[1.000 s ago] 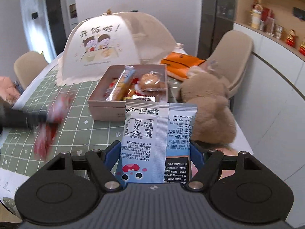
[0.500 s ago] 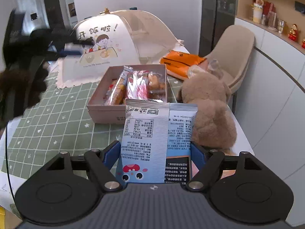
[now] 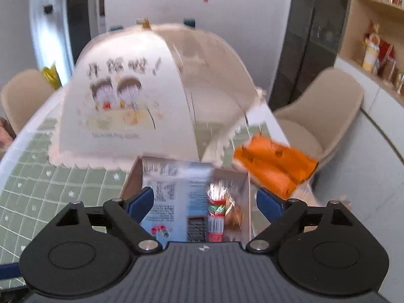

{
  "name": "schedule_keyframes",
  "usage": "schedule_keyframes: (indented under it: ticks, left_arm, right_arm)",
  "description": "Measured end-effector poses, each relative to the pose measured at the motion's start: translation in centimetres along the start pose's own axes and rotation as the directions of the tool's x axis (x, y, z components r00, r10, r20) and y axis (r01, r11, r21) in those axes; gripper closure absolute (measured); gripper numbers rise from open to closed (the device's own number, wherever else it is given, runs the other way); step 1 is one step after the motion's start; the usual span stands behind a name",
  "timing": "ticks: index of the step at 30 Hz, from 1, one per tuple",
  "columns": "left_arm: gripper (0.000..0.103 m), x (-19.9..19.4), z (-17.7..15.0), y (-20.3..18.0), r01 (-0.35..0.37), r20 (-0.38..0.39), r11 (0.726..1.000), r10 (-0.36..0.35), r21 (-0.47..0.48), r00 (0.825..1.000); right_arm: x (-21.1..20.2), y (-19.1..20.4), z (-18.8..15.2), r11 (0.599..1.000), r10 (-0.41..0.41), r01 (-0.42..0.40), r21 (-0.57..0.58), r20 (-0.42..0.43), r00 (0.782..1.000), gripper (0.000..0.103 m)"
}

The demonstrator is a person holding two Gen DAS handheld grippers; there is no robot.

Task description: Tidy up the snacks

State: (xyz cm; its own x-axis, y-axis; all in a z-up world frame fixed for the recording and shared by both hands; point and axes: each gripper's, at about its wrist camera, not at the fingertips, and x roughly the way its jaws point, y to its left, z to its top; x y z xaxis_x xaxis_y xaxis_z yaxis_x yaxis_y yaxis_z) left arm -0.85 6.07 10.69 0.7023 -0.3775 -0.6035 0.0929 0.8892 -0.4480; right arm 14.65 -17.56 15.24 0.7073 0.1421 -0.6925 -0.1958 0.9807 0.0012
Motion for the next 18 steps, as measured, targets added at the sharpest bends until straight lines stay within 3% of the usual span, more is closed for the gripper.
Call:
schedule_keyframes:
  ticks: [4, 6, 12, 15, 18]
  left_arm:
    - [0.050, 0.6, -2.6, 1.4, -0.085, -0.044, 0.996, 0.085, 0.002, 0.995]
    - [0.050, 1.3, -4.2, 1.6, -0.127, -0.050, 0.991, 0.128, 0.032, 0.990]
    - [0.050, 4.4, -7.5, 1.0, -0.244, -0.008, 0.951, 0.250, 0.187, 0.968]
    - [0.049, 5.0, -8.5, 0.9, -0.264, 0.031, 0.940, 0.264, 0.216, 0.964]
    - [0.048, 5.5, -9.1, 0.3, -0.281, 0.059, 0.922, 0.275, 0.268, 0.960]
  right_arm:
    - [-1.2, 0.1, -4.8, 0.987, 0.133, -0.134, 0.091, 0.019, 0.991, 0.013]
    - [-1.5, 1.0, -8.5, 0.985, 0.144, -0.146, 0.092, 0.031, 0.989, 0.013]
    - [0.2, 4.2, -17.7, 0.999, 0.018, -0.017, 0.047, -0.036, 0.999, 0.013]
    - [1.1, 5.1, -20.1, 1.000, -0.013, 0.013, 0.010, -0.068, 0.998, 0.013]
    - [1.2, 5.1, -20.8, 0.999, -0.034, 0.034, 0.032, -0.020, 0.999, 0.012]
